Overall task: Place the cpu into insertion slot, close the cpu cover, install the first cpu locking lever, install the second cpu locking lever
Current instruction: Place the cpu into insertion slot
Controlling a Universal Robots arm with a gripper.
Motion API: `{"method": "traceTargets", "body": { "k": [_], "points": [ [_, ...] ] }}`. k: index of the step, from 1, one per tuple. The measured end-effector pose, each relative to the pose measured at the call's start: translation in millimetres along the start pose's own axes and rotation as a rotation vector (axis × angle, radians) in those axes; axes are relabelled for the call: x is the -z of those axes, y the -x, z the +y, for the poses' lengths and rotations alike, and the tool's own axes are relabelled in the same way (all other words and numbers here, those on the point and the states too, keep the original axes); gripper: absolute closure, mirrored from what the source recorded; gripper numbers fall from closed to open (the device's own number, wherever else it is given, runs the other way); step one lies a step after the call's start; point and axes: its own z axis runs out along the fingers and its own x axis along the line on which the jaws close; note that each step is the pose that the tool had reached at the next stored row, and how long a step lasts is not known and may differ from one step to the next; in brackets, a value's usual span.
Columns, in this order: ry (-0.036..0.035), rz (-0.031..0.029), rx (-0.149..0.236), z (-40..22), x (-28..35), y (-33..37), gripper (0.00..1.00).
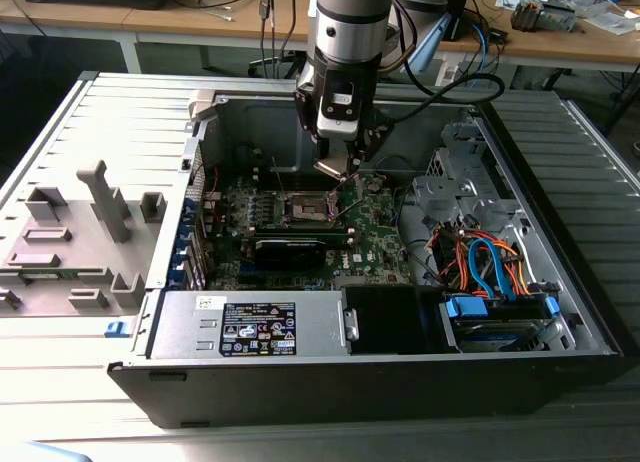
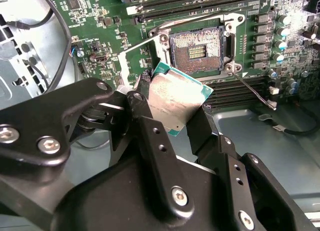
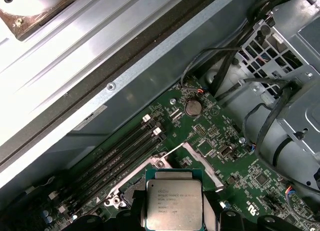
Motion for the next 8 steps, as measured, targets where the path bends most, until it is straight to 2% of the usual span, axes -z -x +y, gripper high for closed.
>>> {"method": "traceTargets", "body": {
  "k": [8],
  "points": [
    [0.0001, -0.0007, -0.009, 0.0, -0.1, 0.0, 0.46]
  ]
}}
